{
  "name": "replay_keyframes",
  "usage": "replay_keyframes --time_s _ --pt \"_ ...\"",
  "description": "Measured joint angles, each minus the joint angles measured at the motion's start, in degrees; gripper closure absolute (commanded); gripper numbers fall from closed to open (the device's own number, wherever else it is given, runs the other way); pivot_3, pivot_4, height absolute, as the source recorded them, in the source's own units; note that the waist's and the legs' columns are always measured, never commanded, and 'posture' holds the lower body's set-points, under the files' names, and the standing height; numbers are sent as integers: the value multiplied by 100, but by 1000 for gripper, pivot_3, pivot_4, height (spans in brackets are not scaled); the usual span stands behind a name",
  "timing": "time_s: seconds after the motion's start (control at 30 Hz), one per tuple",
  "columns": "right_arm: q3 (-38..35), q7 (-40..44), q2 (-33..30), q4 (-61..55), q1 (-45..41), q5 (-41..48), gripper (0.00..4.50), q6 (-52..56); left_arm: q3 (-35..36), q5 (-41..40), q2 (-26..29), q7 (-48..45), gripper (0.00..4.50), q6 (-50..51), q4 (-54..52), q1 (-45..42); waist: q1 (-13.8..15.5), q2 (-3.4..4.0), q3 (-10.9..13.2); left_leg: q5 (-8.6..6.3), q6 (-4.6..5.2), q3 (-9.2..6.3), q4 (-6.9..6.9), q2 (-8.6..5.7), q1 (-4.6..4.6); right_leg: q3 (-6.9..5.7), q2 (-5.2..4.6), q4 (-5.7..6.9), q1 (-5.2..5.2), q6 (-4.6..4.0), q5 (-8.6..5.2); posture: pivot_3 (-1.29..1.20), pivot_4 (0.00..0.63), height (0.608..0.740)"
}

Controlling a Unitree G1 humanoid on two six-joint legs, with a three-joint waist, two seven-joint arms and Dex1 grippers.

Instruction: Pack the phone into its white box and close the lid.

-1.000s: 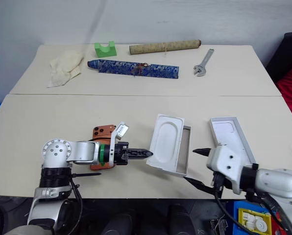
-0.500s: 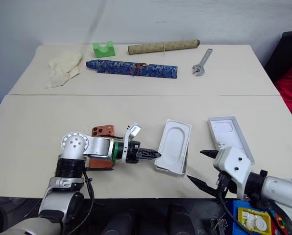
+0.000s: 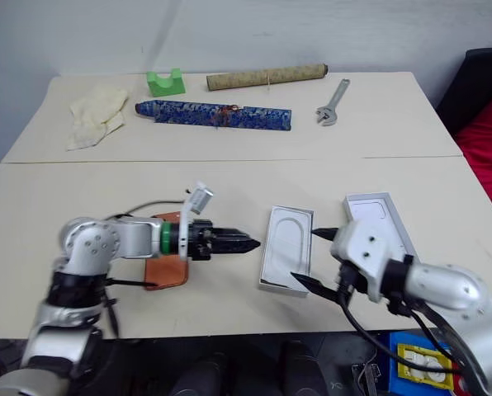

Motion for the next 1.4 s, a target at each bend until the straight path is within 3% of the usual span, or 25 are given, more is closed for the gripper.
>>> replay_keyframes --time_s 0.2,0.33,0.63,1.0,1.2,1.3,1.4 --pt "1394 -112 99 1249 -1192 -1020 2954 -146 -403 1750 397 -1741 0 -3140 164 527 95 1 5 3 7 -15 -6 -1 -21 -12 -6 -20 -5 -2 0 0 150 740" --pt "1988 -133 143 2087 -1720 -1789 4374 -481 -444 2383 325 -2146 0 -4362 372 675 130 1 5 5 13 -20 -9 -4 -31 -18 -10 -26 -8 -1 0 0 150 740" --pt "2569 109 -73 3277 -2428 -3283 4449 -1829 -376 2417 165 -2289 0 -4461 337 806 115 1 5 5 18 -21 -5 -4 -36 -21 -9 -18 -12 0 1 0 150 740" --pt "2422 650 477 2904 -2468 -3013 4449 -1466 112 2069 339 -2206 0 -3449 320 970 59 1 5 5 17 -21 -7 2 -36 -20 -5 -13 -16 -1 1 0 150 740" --pt "2181 1007 1416 2429 -2741 -1963 4449 -1032 1249 750 1318 -2056 0 -1108 410 1091 -46 -8 18 5 15 -25 -11 8 -36 -18 0 13 -21 -2 0 0 150 740" --pt "2353 1130 1541 2576 -2821 -1980 4449 -1258 1827 497 2025 -1997 0 -145 869 1411 -54 -5 19 3 18 -24 -15 -1 -34 -15 -3 13 -21 -2 0 0 150 740" --pt "2725 1147 1794 3054 -2933 -2246 4449 -1574 1925 516 2423 -1799 0 599 1375 1606 -45 -3 21 3 19 -24 -15 -4 -35 -14 -3 16 -23 -2 0 0 150 740"
